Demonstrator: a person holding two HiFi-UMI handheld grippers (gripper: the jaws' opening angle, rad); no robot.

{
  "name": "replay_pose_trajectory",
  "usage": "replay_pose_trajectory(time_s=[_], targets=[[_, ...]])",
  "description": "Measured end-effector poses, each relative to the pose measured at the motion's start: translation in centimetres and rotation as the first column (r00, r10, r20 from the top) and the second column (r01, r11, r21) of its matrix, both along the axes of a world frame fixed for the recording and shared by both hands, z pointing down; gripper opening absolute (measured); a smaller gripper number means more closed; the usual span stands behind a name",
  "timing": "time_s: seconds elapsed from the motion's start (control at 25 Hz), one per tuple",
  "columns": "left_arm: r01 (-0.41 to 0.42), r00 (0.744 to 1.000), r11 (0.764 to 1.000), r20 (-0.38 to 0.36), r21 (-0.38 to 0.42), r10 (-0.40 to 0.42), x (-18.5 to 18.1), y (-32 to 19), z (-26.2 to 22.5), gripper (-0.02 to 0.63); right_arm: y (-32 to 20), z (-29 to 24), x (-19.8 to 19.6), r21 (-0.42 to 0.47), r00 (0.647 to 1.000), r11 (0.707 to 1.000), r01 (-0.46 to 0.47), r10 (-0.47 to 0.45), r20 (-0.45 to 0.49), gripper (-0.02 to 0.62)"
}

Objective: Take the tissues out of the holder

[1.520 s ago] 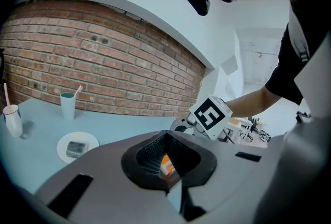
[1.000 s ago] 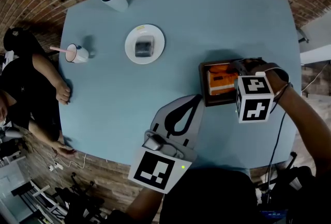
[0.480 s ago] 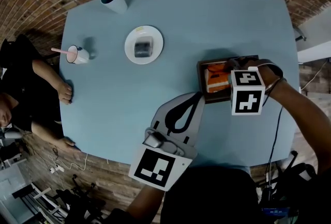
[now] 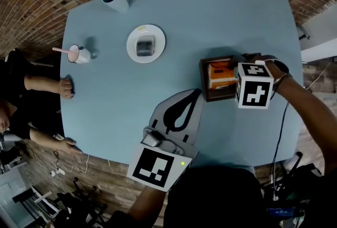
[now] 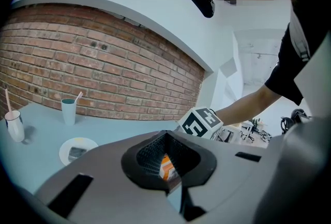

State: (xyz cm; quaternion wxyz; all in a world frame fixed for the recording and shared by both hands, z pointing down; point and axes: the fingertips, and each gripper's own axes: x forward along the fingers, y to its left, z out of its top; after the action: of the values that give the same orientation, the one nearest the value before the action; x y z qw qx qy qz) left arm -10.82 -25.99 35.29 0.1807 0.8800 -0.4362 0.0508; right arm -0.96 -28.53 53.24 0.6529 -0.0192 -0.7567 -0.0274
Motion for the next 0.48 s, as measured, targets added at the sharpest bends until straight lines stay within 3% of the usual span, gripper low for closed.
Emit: replay_pose_trajectory(time_s=[0.16,0.48], targets=[[0.006,1.0,1.0,-0.009,-0.016,-0.006,-0.5,0.2,-0.2,0.002,0.4,-0.1,0.2,-0.005,1.0,1.0,0.004,-0.004,-0.025,0.233],[0.001,1.0,0.999,0.016,0.041,-0.002,-0.1,0.4,-1.3,0.002,-0.4,-1.3,0.5,0.032,0.999,0.999,0.008,-0.007,-0.031,0.233]])
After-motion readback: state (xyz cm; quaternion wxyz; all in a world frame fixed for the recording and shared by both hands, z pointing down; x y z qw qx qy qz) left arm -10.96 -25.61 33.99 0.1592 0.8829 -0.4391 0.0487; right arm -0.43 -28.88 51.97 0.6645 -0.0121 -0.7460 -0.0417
